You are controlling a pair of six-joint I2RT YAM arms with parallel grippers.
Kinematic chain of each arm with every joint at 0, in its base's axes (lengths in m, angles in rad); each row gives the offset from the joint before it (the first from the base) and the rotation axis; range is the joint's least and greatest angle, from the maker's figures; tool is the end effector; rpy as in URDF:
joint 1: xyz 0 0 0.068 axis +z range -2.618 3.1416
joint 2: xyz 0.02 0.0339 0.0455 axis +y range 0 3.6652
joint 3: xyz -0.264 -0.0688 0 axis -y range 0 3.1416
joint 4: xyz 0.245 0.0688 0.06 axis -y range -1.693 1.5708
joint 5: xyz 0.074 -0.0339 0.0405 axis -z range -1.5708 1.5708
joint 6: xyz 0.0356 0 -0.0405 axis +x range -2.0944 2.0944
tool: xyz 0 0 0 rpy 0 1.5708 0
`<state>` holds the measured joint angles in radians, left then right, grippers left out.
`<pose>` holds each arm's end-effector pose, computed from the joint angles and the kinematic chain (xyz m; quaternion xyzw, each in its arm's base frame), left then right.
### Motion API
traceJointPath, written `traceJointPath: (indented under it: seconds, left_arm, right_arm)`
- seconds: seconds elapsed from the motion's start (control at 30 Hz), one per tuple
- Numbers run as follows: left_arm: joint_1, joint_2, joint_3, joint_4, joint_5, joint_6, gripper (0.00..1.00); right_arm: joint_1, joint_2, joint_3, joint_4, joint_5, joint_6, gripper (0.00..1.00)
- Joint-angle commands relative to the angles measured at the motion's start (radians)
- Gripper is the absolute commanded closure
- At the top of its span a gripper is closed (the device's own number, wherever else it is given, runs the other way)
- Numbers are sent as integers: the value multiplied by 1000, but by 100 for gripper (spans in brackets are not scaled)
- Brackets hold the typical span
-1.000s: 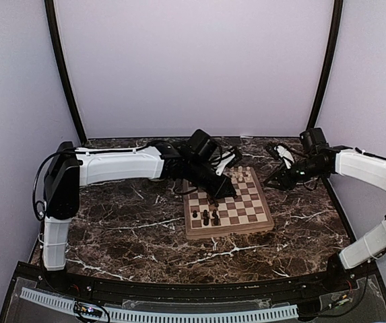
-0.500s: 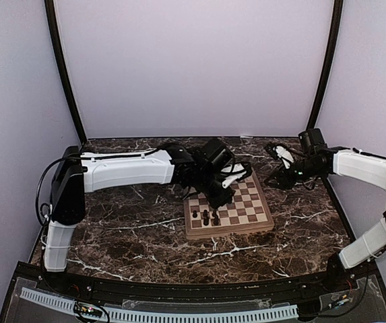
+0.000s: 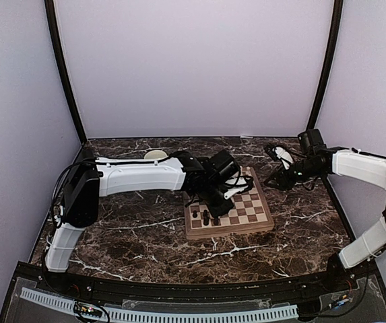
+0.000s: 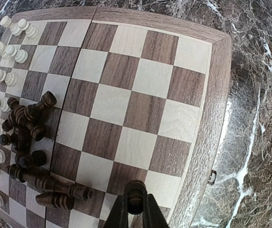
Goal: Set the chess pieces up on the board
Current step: Place the pawn at e7.
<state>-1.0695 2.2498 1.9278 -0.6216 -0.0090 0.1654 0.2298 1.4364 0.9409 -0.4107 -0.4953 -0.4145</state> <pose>0.2413 -0.4397 0.2096 0.5496 0.7764 -0.1309 0.2794 0.2821 0.0834 0.2285 -0.3660 0.8440 0.2016 0.3363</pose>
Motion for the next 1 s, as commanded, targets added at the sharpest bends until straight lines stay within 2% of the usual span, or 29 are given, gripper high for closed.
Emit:
traceJointPath:
  seconds: [0.0,0.6,0.97]
  left_arm:
    - [-7,3,31,-45,-2,16,94]
    - [-11,53,68,-66,-68,14,92]
    - [-11,54,85,-79,-57,3,83]
  right_arm:
    - [-3,12,-4,12,-1,-12,59]
    - [-2,23,0,5,-5,-12,59]
    - [-3,26,3,2,-8,-12,58]
